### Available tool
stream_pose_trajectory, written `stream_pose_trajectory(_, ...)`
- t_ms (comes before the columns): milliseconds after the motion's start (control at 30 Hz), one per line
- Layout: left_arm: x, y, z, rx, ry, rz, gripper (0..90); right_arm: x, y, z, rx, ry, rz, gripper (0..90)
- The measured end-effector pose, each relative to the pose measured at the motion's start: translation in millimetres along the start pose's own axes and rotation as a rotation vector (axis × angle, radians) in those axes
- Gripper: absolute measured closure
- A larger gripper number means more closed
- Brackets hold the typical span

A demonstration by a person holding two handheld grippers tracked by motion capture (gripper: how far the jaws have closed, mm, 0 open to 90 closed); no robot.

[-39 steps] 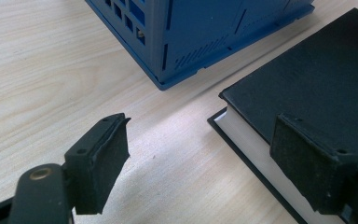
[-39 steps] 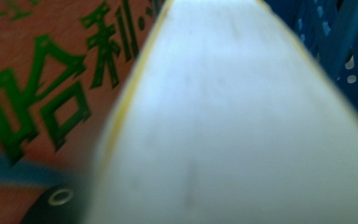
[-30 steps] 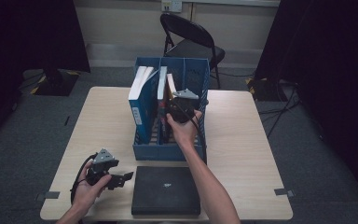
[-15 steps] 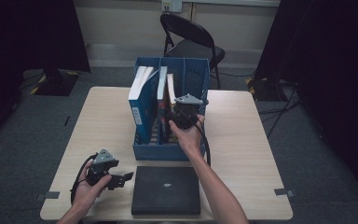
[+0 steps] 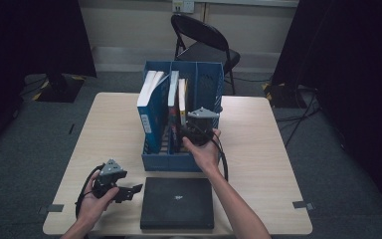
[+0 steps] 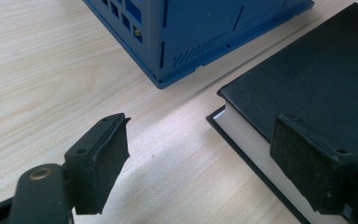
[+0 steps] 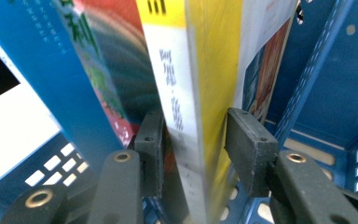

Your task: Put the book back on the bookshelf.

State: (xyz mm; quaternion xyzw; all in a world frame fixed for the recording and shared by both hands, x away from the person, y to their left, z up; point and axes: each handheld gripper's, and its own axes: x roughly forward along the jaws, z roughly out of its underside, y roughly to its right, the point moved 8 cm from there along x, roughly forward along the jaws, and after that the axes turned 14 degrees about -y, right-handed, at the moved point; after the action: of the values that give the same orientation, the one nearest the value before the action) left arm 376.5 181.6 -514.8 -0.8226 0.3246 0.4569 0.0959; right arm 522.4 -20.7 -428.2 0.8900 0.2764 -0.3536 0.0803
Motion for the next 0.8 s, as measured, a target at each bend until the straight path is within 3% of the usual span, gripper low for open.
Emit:
stream_pose_trajectory(400,-0.3,-0.5,0.4,0.002,-0.003,-0.001,19.1,0.6,-1.4,11.1,-0.015,-0.045,-0.024,64.0)
stream_pose_trajectory(533,-0.5,-1.3,0.4,0.0,-0.004,-0.004,18.8,2.0,1.0,11.1,-0.021,-0.046,0.003,65.7)
stream_pose_trajectory(633,-1.1,-2.4,0.5,-0.003,-0.001,-0.009,18.8,5.0,2.1,9.5,-0.006,-0.063,-0.014,66.1)
stream_pose_trajectory(800,-0.4,-1.2,0.5,0.0,-0.004,-0.005,18.8,7.5,0.4,6.3,-0.011,-0.063,-0.003,66.9)
